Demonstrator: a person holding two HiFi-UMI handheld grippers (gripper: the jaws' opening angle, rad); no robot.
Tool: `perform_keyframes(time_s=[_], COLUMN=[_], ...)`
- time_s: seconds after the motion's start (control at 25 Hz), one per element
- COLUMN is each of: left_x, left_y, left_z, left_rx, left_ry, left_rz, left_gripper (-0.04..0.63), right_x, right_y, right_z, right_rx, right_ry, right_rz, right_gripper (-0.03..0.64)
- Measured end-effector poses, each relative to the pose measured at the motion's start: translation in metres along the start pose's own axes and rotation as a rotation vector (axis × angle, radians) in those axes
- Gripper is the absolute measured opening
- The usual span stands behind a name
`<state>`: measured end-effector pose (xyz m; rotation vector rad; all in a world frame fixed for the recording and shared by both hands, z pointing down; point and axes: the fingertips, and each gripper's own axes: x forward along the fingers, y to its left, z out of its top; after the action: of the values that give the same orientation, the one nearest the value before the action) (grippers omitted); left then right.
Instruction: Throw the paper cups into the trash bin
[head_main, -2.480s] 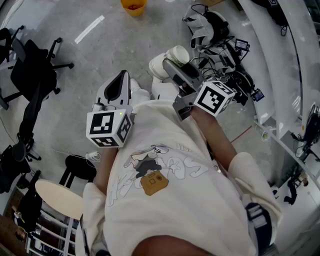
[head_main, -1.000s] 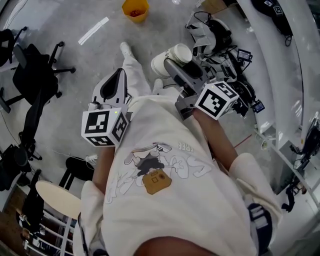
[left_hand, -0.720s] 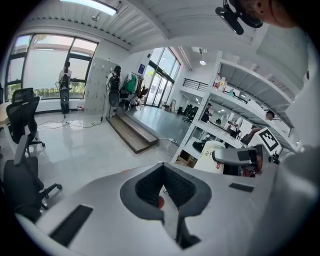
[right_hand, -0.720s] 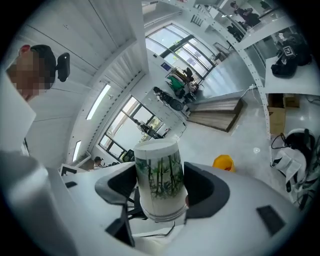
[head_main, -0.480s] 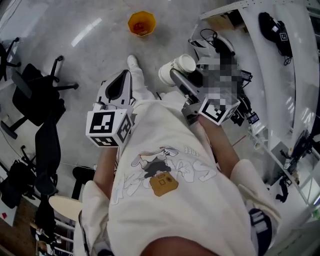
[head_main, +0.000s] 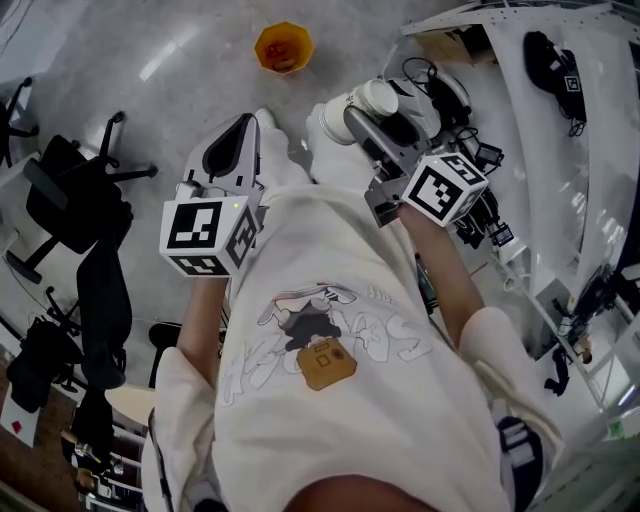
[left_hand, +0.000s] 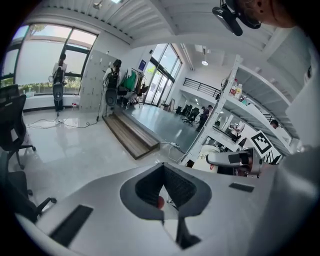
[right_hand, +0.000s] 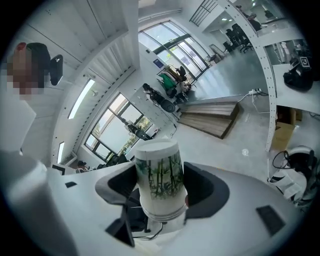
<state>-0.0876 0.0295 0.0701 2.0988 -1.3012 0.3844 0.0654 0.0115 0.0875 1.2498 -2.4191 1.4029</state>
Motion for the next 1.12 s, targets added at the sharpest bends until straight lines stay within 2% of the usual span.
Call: perform_keyframes(time_s=[0.32,0.68,0.88,1.12], left_x=[0.034,0.104,0.155,0.218], left_y=[0.008,0.029,0.064,0.113], left_z=[0.009,-0.009,-0.032,-0.089], left_rx=[-0.036,-0.063,-0.104,-0.124], left_ry=[0.02,0.04,0.059,0.116], left_rz=[0.058,0.076,0.078,0.052], left_gripper=[0.006,0.006,0.006,0.006], right_x=[0.028,0.091,0.143,0.206], right_y=[-0.018,-0.056,-0.097,-0.154], right_z=[0.029,0.027,0.005,-0.024], right_rx=[-0.056,-0.115,-0.136,-0.135], right_ry=[0.068,0.155,0.231,0.255], right_rz=[0.053,0.055,0.037,-0.03], right_gripper=[0.298,0.298,0.298,0.296])
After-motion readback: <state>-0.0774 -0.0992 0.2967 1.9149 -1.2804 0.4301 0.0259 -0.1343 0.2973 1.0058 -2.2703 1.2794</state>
